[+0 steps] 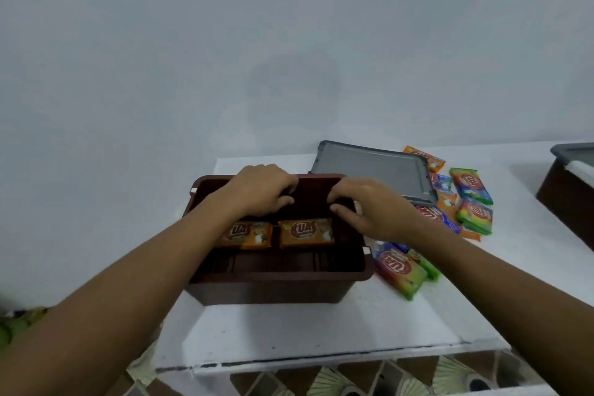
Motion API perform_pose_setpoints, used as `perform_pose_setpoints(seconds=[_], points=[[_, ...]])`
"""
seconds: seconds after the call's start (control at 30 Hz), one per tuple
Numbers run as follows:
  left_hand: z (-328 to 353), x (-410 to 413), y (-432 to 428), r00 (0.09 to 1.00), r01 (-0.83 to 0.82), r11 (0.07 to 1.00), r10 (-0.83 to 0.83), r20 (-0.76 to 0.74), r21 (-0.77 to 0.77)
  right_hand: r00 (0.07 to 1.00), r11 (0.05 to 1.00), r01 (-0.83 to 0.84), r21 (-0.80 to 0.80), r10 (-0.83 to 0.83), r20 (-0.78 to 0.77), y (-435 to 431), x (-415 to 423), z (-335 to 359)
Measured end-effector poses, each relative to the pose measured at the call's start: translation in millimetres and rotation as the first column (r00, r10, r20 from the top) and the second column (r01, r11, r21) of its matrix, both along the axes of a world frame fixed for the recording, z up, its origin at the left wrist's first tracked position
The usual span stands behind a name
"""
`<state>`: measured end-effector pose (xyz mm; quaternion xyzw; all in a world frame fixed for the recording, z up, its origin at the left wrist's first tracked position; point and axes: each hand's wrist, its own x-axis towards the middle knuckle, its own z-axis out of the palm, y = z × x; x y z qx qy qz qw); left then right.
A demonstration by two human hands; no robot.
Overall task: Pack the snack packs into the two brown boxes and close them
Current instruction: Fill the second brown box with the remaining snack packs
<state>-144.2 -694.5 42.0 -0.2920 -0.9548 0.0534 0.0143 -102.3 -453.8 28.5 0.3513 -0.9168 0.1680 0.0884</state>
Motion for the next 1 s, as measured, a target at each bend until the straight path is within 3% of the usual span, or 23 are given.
perform_pose_setpoints(seconds=[0.03, 0.1, 0.2, 0.27, 0.43, 0.6, 0.7, 0.83, 1.0], points=[[4.0, 0.8, 8.2, 0.999, 0.024, 0.998, -0.021, -0.037, 0.063, 0.999, 0.994, 0.023, -0.106, -0.027, -0.034, 16.5, 1.0, -5.3], [9.6, 2.0, 31.6, 0.994, 0.074, 0.983, -0.06, -0.086, 0.166, 0.982, 0.971, 0.168, -0.168, -0.18, -0.059, 56.8, 1.9, -23.3], [15.2, 1.3, 73.1, 0.985, 0.139, 0.961, -0.109, -0.135, 0.238, 0.867, 0.865, 0.491, 0.108, -0.497, 0.038, 116.8, -0.2, -56.0], [15.8, 2.0, 105.1, 0.979, 0.178, 0.954, -0.147, -0.139, 0.242, 0.815, 0.798, 0.539, 0.269, -0.575, 0.074, 145.1, 7.2, -72.3], [8.3, 8.8, 187.3, 0.989, 0.139, 0.981, -0.143, 0.025, 0.133, 0.785, 0.795, 0.602, 0.082, -0.607, 0.121, 173.9, 26.0, -79.7], [-23.2, 16.2, 252.8, 0.971, -0.013, 0.998, 0.026, 0.238, -0.055, 0.788, 0.798, 0.602, -0.024, -0.589, 0.18, 206.0, 38.7, -85.6], [-46.7, 18.7, 272.3, 0.948, -0.116, 0.985, 0.148, 0.283, -0.127, 0.743, 0.758, 0.649, -0.064, -0.613, 0.27, 226.9, 49.1, -82.6], [-61.5, 17.3, 284.6, 0.929, -0.244, 0.968, 0.25, 0.273, -0.057, 0.695, 0.753, 0.658, 0.032, -0.622, 0.361, 246.9, 56.0, -80.9], [-61.2, 10.8, 284.8, 0.829, -0.462, 0.887, 0.439, 0.347, -0.018, 0.616, 0.761, 0.615, 0.208, -0.628, 0.475, 254.9, 57.1, -73.6]])
